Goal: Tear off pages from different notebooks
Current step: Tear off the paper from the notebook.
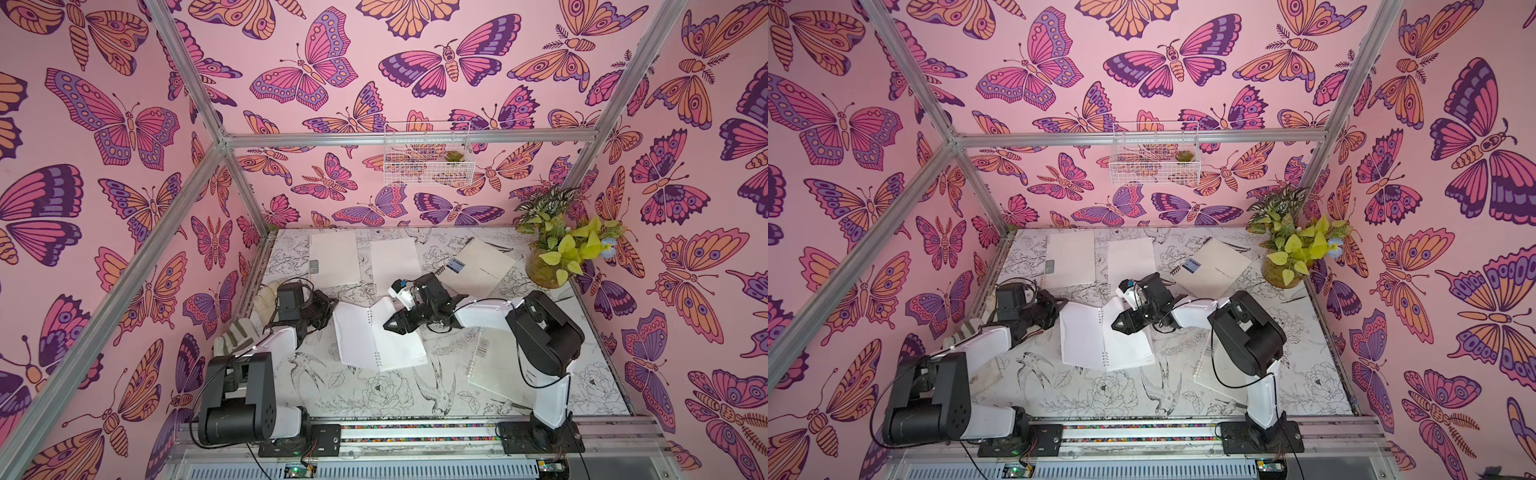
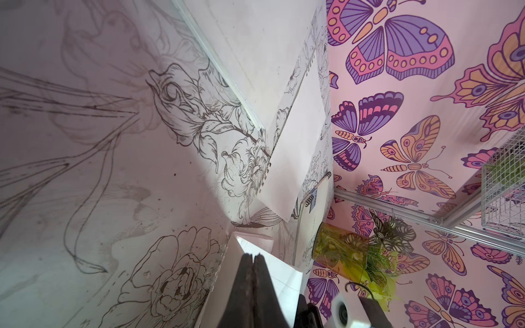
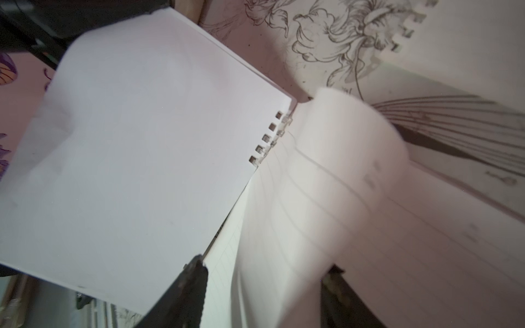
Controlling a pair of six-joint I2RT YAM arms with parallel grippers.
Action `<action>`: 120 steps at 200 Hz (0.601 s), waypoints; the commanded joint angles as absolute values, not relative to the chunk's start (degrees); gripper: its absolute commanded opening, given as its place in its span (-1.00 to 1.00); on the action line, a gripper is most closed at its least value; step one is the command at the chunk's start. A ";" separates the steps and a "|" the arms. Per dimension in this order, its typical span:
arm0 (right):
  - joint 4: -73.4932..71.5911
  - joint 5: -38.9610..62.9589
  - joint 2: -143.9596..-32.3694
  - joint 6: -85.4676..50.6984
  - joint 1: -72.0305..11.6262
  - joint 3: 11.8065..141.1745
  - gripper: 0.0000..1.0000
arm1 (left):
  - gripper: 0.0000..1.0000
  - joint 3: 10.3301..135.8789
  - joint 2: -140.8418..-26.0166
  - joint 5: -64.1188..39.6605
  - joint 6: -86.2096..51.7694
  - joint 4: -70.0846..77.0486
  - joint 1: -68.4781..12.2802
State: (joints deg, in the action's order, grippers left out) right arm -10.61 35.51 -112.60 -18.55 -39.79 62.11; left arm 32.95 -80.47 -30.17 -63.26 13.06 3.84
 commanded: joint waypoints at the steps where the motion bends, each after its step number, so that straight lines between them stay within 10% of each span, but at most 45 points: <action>1: -25.74 48.76 -114.85 -34.64 -38.35 60.90 0.27 | -1.00 32.51 -80.74 -30.89 -61.61 13.48 4.22; 66: -15.76 43.55 -112.57 -34.40 -38.01 65.89 0.24 | -1.00 33.84 -81.35 -32.10 -61.00 12.92 4.13; 120: 9.40 24.29 -114.06 -24.24 -38.46 74.92 -0.63 | -1.00 34.19 -81.49 -32.51 -60.73 12.82 4.21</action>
